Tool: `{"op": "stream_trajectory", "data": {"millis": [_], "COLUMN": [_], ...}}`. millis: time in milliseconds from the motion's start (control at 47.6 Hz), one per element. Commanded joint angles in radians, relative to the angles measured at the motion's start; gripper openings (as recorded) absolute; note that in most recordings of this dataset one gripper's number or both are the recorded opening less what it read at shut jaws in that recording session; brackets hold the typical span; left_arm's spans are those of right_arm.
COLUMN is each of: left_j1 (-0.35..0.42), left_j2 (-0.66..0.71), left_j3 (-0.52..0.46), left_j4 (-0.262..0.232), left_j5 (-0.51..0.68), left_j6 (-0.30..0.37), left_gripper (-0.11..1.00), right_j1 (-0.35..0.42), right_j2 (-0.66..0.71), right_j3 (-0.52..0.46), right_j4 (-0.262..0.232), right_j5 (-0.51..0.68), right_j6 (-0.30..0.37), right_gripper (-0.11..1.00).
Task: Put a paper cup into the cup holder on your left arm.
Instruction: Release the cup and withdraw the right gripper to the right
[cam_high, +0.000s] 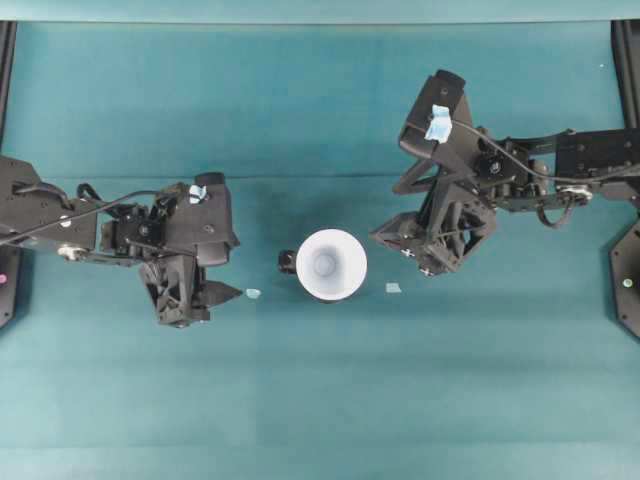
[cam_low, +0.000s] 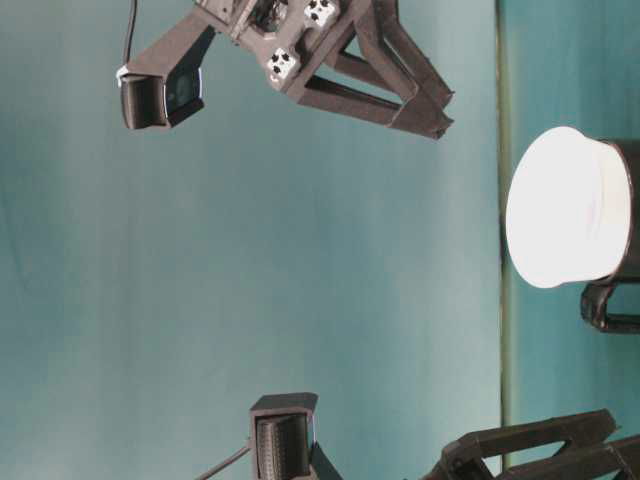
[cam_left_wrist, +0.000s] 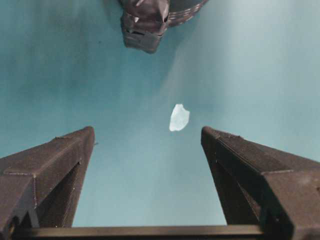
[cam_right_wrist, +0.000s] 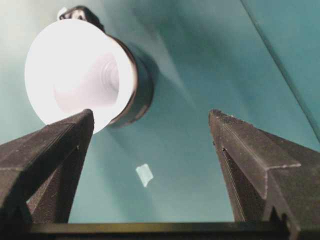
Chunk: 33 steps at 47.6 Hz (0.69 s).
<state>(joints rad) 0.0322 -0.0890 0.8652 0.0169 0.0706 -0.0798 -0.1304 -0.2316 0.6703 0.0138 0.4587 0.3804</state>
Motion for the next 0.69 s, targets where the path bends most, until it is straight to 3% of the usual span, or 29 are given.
{"op": "stream_trajectory", "data": {"millis": [0, 672], "left_j1": [0.000, -0.008], "left_j2": [-0.003, -0.003], "left_j3": [-0.012, -0.008], "left_j4": [0.002, 0.003], "left_j5": [-0.009, -0.008], "left_j6": [0.000, 0.002], "left_gripper": [0.91, 0.91], "right_j1": [0.005, 0.005], "right_j2": [-0.020, -0.020], "right_j3": [-0.006, -0.002], "right_j4": [0.000, 0.000], "right_j5": [-0.008, -0.008], "right_j6": [0.009, 0.009], "right_gripper": [0.92, 0.92]}}
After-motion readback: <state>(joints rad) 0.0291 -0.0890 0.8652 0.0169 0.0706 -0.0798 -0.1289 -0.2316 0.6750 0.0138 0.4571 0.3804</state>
